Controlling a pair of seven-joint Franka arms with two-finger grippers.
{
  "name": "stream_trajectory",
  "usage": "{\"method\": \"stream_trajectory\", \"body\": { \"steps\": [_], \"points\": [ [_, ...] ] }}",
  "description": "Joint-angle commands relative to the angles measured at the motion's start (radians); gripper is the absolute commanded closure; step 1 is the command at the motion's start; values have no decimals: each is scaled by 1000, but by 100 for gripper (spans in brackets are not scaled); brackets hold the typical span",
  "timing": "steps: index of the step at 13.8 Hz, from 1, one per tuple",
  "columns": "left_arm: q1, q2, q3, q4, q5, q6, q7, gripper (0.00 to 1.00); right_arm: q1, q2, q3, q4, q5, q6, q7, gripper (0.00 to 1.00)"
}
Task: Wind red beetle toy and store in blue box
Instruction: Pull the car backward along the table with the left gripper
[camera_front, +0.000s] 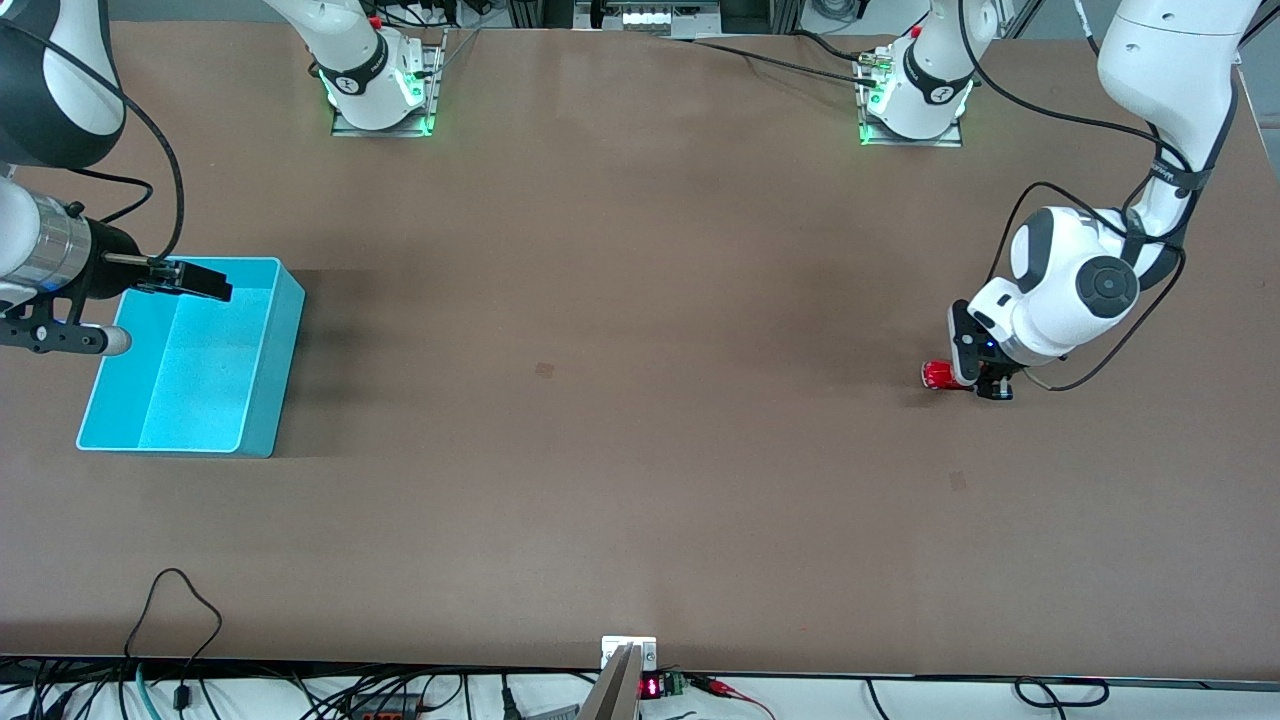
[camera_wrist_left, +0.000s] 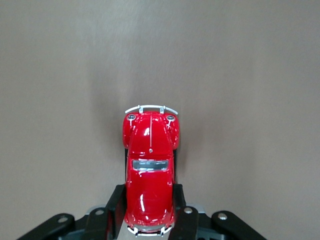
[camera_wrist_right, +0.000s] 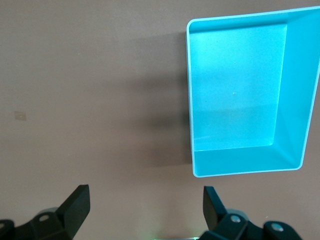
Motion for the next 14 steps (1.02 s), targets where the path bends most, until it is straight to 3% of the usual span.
{"method": "stream_trajectory", "body": {
  "steps": [1, 7, 8, 10, 12, 14],
  "points": [
    [82, 20, -8, 44, 16, -40, 78, 72, -6, 9, 3, 13, 6, -17, -15, 0],
    [246, 47, -6, 58, 18, -48, 317, 71, -9, 35, -4, 10, 11, 32, -1, 0],
    [278, 52, -8, 67, 18, -48, 362, 65, -6, 54, -4, 10, 11, 49, -1, 0],
    [289, 46, -8, 72, 12, -49, 391, 0, -6, 79, -2, 10, 11, 54, -7, 0],
    [275, 3, -11, 78, 12, -86, 391, 0, -3, 94, -2, 7, 9, 49, -18, 0],
    [266, -32, -61, 110, 5, -163, 390, 0, -6, 98, -2, 7, 9, 51, -45, 0]
  ]
}}
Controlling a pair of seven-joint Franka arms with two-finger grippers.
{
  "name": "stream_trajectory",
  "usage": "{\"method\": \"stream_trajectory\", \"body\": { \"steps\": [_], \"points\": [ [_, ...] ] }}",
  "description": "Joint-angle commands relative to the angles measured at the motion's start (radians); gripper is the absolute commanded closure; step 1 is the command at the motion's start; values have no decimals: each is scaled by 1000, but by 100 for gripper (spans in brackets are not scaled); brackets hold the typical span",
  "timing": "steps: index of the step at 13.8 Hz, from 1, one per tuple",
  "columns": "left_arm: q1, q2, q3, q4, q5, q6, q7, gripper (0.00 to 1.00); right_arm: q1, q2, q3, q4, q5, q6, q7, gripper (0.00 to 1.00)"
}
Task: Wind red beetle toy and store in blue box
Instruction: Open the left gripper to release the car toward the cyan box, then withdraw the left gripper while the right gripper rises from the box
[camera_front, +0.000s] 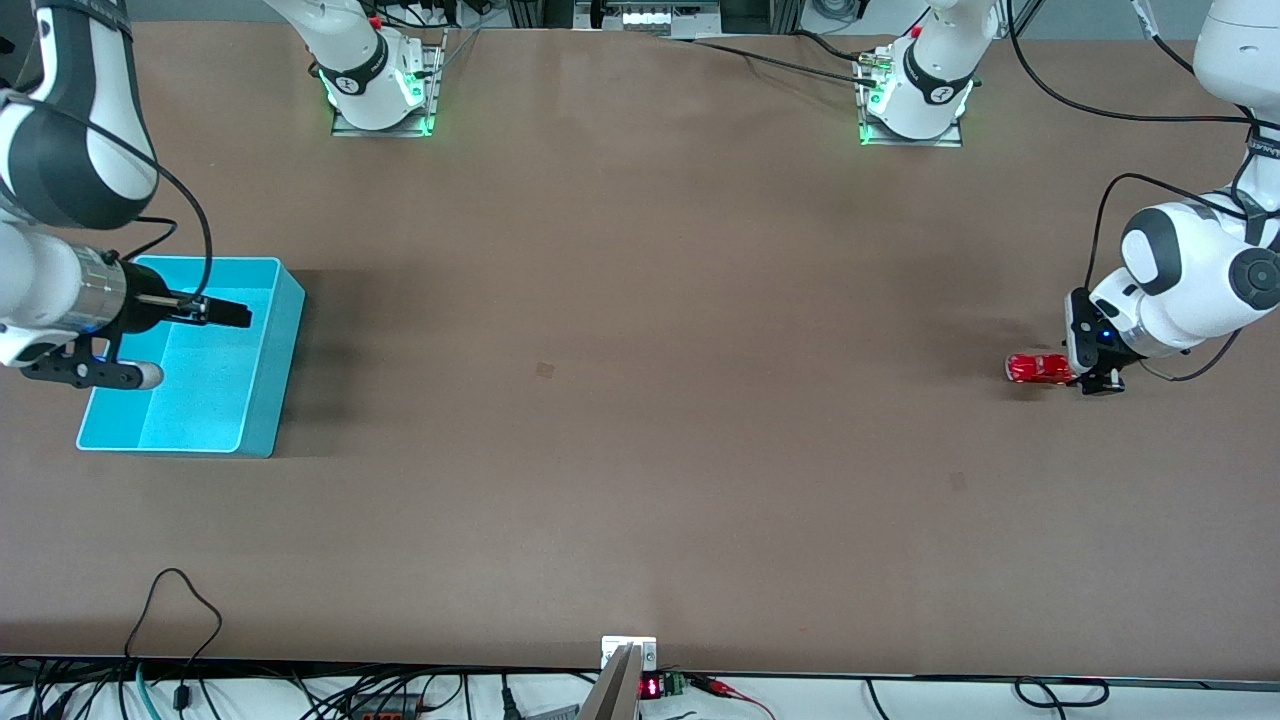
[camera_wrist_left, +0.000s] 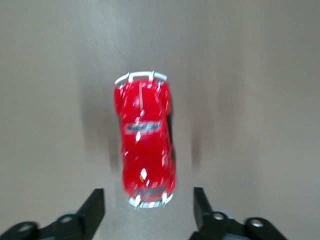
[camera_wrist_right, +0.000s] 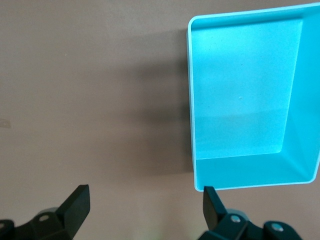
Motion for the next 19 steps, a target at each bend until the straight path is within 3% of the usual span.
{"method": "stream_trajectory", "body": {
  "steps": [1, 4, 9, 15, 19],
  "points": [
    [-11, -59, -50, 59, 5, -150, 7, 0, -4, 4, 3, 9, 9, 0, -42, 0],
    [-17, -97, -96, 131, 2, -286, 1, 0, -12, 4, 0, 12, 9, 1, -79, 0],
    [-155, -127, -101, 188, -84, -332, -182, 0, -15, 19, 2, 14, 10, 8, -108, 0],
    [-210, -147, -101, 269, -206, -335, -822, 0, -9, 34, 9, 17, 10, 40, -129, 0],
    [-256, -166, -70, 326, -177, -338, -1395, 0, -8, 30, 15, -32, 17, 57, -292, 0]
  ]
}}
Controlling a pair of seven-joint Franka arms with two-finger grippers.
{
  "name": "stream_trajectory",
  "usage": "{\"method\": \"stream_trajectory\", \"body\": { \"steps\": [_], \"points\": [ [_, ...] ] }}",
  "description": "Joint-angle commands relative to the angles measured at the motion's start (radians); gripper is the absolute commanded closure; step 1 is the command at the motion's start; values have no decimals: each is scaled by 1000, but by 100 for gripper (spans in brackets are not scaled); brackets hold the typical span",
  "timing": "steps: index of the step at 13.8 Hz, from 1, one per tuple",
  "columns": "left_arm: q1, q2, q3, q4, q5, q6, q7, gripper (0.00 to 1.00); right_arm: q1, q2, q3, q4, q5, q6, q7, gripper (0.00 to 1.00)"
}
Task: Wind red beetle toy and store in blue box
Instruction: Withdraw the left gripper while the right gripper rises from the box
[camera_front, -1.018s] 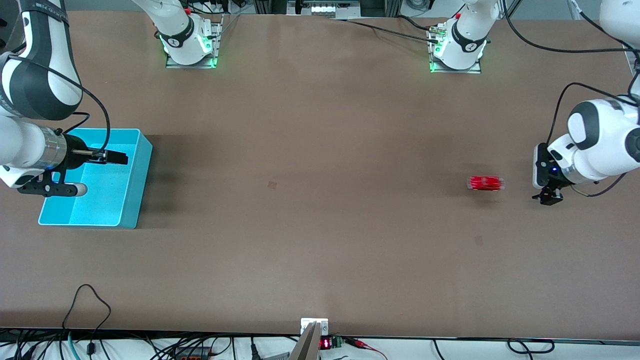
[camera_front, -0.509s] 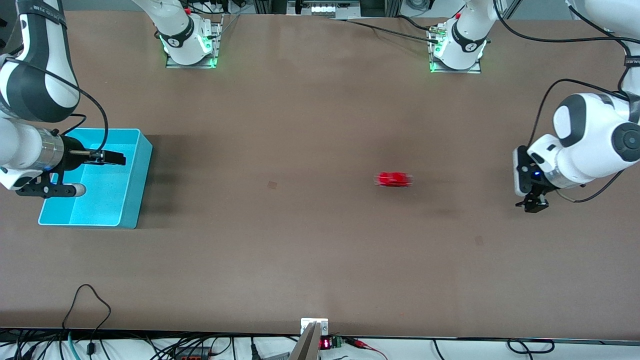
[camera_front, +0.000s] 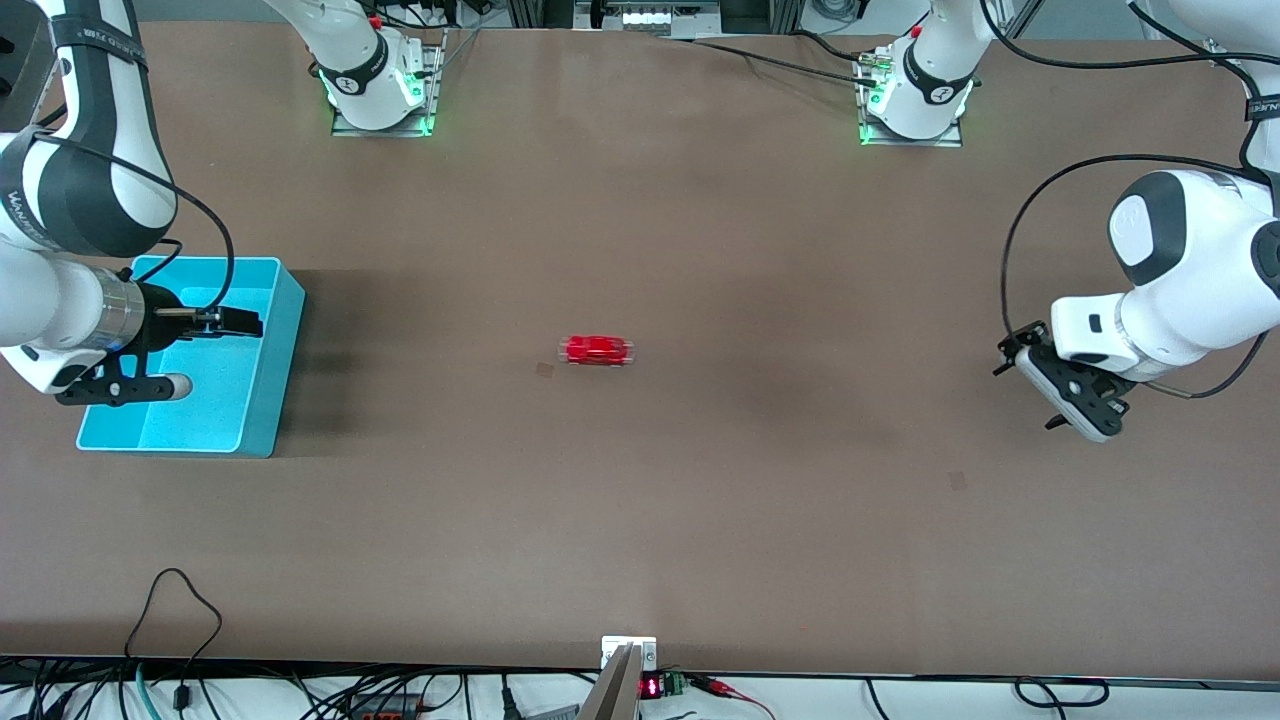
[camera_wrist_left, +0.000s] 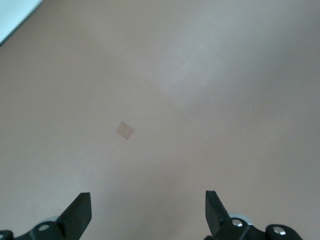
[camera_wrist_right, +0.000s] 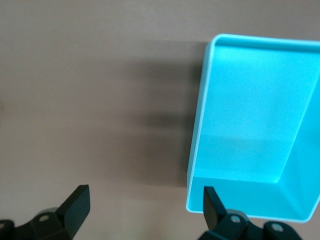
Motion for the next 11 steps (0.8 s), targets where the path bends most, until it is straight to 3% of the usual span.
{"method": "stream_trajectory", "body": {
  "steps": [1, 4, 7, 11],
  "points": [
    [-47, -27, 48, 63, 12, -32, -351, 0, -7, -18, 22, -67, 13, 32, -103, 0],
    [-93, -25, 97, 149, 13, -153, -546, 0, -22, -129, 65, -300, -1, 192, -224, 0],
    [-151, -36, 163, 238, 13, -302, -731, 0, -161, -180, 177, -460, -7, 295, -535, 0],
    [-177, -96, 203, 287, -3, -397, -775, 0, -165, -240, 181, -638, -66, 456, -795, 0]
  ]
}}
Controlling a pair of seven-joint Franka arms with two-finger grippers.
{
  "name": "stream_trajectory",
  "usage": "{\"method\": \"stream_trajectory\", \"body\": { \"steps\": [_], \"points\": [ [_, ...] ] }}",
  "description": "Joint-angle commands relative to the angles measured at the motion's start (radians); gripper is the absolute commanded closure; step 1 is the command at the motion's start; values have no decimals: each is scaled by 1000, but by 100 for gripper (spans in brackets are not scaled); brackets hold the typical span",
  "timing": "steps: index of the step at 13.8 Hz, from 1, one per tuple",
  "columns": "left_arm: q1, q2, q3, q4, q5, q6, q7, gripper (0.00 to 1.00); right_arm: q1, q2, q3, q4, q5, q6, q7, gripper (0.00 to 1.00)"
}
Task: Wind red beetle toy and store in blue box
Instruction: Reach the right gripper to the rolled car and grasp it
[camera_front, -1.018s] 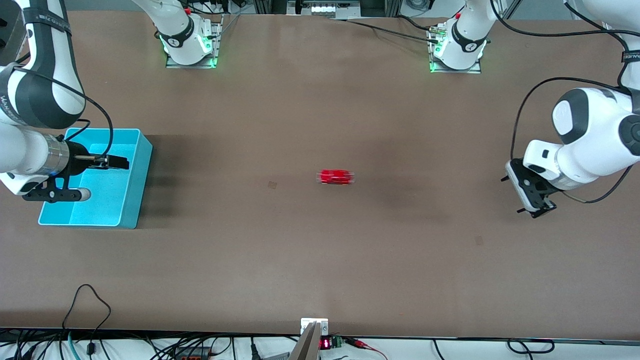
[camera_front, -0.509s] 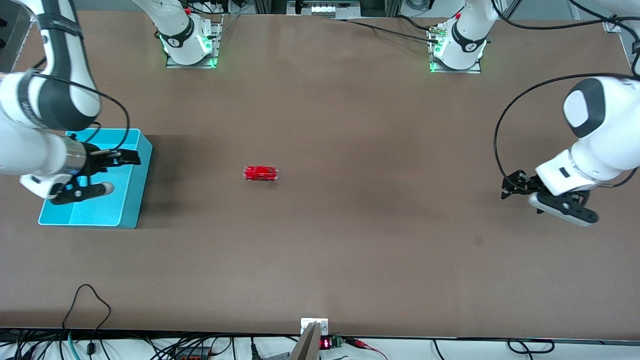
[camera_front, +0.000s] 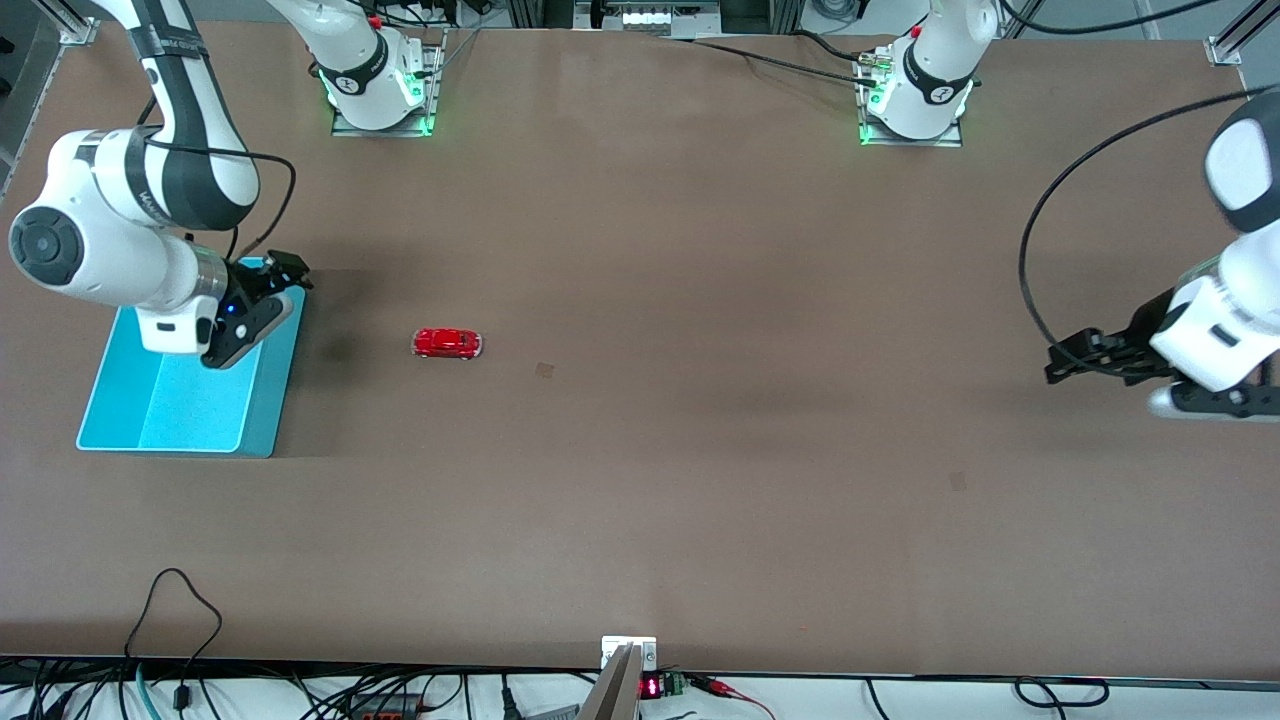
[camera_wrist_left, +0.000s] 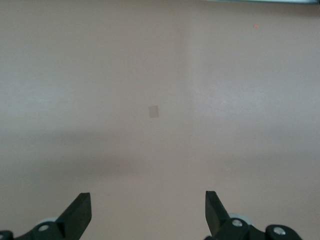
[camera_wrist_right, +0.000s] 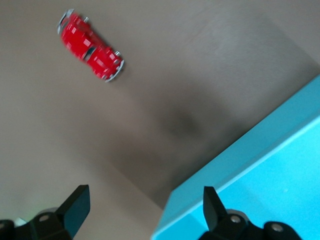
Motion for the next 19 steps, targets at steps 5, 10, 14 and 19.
{"method": "stream_trajectory", "body": {
  "steps": [5, 10, 14, 19],
  "points": [
    [-52, -101, 56, 26, -47, -158, -85, 0, -20, -67, 120, -211, -132, 279, -132, 0],
    [-50, -153, 48, 20, -37, -172, -70, 0, 15, -11, 197, -239, -177, 456, -133, 0],
    [-49, -164, 53, 7, -35, -180, -27, 0, 55, 73, 197, -238, -177, 540, -133, 0],
    [-49, -184, 50, -37, -27, -135, -34, 0, 96, 141, 197, -235, -180, 622, -132, 0]
  ]
}}
